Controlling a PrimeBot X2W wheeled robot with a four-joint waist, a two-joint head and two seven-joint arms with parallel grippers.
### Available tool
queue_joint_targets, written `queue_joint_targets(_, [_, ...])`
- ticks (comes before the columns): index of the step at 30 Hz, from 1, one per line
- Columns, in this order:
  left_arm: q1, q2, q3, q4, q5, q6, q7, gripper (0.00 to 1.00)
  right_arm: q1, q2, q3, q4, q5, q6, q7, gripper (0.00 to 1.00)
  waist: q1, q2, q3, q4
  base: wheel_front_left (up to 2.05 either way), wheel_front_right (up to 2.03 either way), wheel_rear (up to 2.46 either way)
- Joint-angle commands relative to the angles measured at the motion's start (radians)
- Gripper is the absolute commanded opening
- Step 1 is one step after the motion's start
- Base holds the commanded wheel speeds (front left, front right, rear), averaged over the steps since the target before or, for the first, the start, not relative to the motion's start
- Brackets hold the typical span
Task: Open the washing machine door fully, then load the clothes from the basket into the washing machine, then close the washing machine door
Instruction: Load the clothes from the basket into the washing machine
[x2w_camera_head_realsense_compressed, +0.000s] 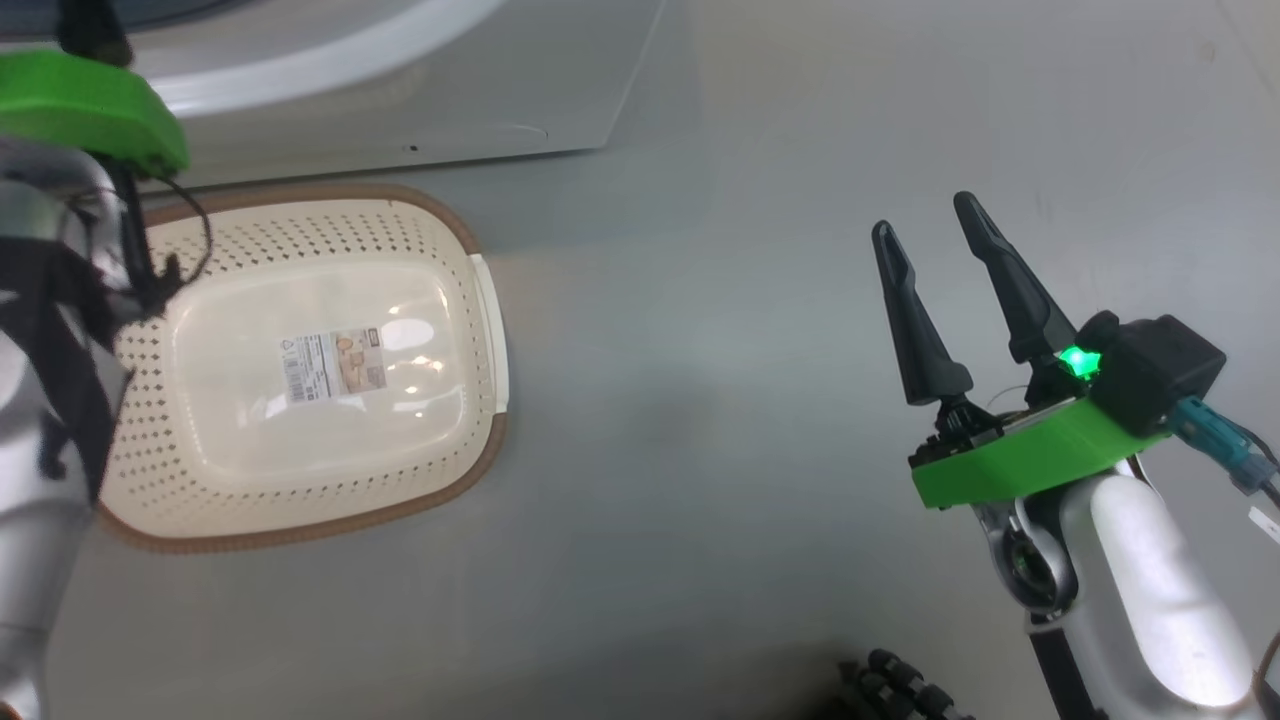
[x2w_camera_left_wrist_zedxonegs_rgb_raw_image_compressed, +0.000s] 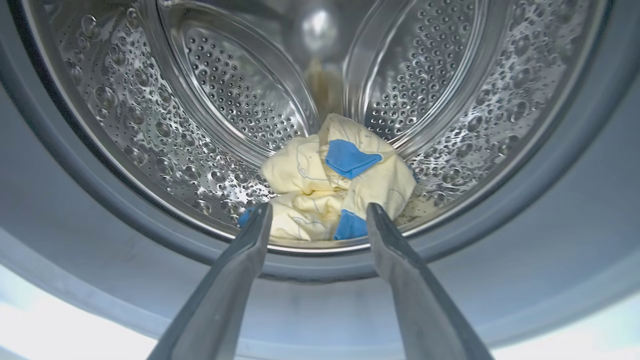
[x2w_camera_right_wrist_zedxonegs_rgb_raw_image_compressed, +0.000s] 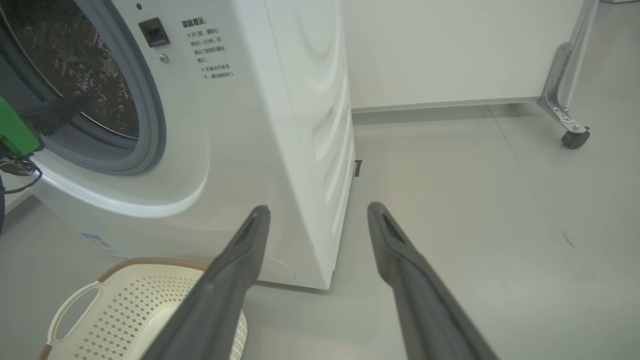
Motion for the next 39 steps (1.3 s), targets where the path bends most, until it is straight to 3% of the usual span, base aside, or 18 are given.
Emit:
queue_joint_targets(1, [0.034, 0.023, 0.024, -0.05, -0.001, 0.019, -0.011, 1.0, 0.03, -0.008, 0.007, -0.022, -0.011, -0.003, -0.01, 1.0, 0.0001, -0.0001, -0.041, 0.032, 0.0, 0.0, 0.0])
queue_joint_targets(8, [0.256, -0.016, 0.017, -0.197, 0.013, 0.081, -0.022, 1.0, 0.074, -0.008, -0.02, -0.011, -0.045, -0.003, -0.01, 1.0, 0.0001, -0.0001, -0.131, 0.074, 0.0, 0.0, 0.0])
queue_joint_targets(23, [0.683, -0.043, -0.012, -0.457, 0.055, 0.2, -0.024, 1.0, 0.185, -0.008, -0.046, 0.015, -0.098, -0.003, -0.009, 1.0, 0.0001, -0.0001, -0.341, 0.151, 0.0, 0.0, 0.0])
queue_joint_targets(39, [0.952, -0.027, -0.035, -0.553, 0.031, 0.262, -0.016, 1.0, 0.354, -0.008, -0.096, -0.057, -0.136, -0.003, 0.068, 1.0, 0.0001, -0.0001, -0.543, 0.216, 0.0, 0.0, 0.0])
